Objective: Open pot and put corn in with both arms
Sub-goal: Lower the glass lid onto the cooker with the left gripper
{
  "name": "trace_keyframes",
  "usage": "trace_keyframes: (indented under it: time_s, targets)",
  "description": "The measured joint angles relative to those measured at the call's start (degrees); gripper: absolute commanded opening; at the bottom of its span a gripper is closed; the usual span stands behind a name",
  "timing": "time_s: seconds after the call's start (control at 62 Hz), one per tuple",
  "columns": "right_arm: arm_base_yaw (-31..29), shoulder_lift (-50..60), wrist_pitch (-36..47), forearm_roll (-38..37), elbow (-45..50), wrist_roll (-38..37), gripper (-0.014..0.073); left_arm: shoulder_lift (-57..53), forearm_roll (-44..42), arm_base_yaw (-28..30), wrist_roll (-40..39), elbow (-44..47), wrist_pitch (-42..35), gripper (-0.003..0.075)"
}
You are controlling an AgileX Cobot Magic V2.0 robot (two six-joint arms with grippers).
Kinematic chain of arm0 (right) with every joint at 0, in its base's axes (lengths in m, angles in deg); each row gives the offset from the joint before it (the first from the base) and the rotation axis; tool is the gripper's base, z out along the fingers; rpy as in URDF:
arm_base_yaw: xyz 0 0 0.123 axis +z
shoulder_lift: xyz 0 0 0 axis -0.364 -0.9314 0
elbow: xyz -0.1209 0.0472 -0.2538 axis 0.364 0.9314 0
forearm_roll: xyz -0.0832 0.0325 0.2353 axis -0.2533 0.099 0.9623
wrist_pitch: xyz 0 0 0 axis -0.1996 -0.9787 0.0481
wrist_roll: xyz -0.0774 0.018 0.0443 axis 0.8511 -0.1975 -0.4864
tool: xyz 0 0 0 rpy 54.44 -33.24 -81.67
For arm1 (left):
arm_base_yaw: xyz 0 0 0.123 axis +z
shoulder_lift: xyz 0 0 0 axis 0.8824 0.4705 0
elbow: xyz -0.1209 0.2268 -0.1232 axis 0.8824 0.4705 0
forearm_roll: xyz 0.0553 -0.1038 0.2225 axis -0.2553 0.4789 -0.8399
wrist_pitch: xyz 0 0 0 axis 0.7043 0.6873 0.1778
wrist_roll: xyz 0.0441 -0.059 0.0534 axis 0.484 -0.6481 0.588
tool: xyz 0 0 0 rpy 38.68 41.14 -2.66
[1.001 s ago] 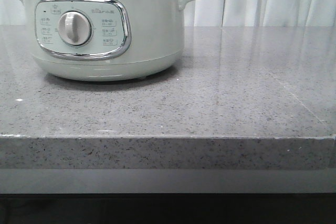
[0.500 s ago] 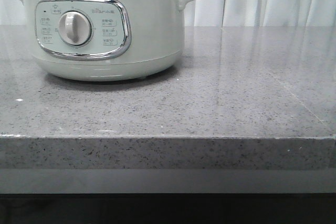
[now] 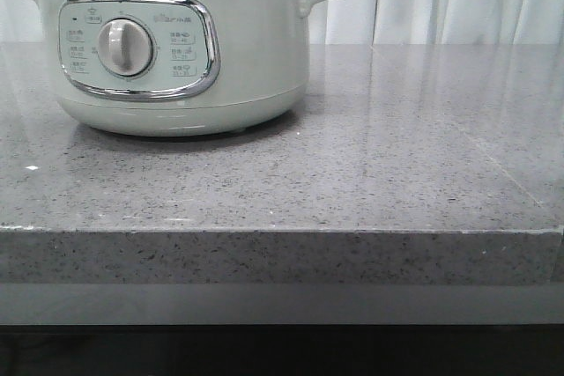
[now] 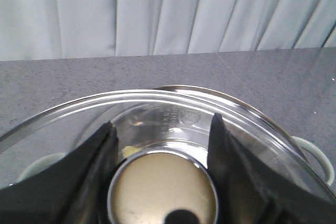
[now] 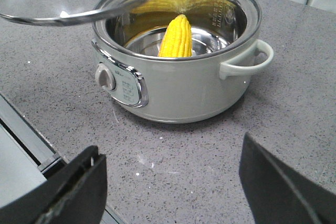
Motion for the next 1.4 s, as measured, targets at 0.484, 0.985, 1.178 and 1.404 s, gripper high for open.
trace_keyframes:
  time_s: [0.484, 0.985, 1.178, 1.404]
  targets:
    - [0.0, 0.0, 0.0, 0.0, 0.0, 0.0, 0.0544, 16.2, 0.2, -4.8, 0.0, -11.8, -2.1, 0.0165]
    - [0.0, 0.0, 0.0, 0.1, 0.0, 0.0, 0.0544, 21.2, 0.2, -4.9, 0.1, -13.8, -4.5, 0.0165]
    - [0.0, 0.0, 0.0, 0.1, 0.0, 0.0, 0.0544, 21.2, 0.2, -4.9, 0.1, -13.8, -4.2, 0.0166]
    - [0.0, 0.0, 0.0, 0.1, 0.0, 0.0, 0.0544, 21.2, 0.1, -4.9, 0.4, -13.9, -3.6, 0.0412]
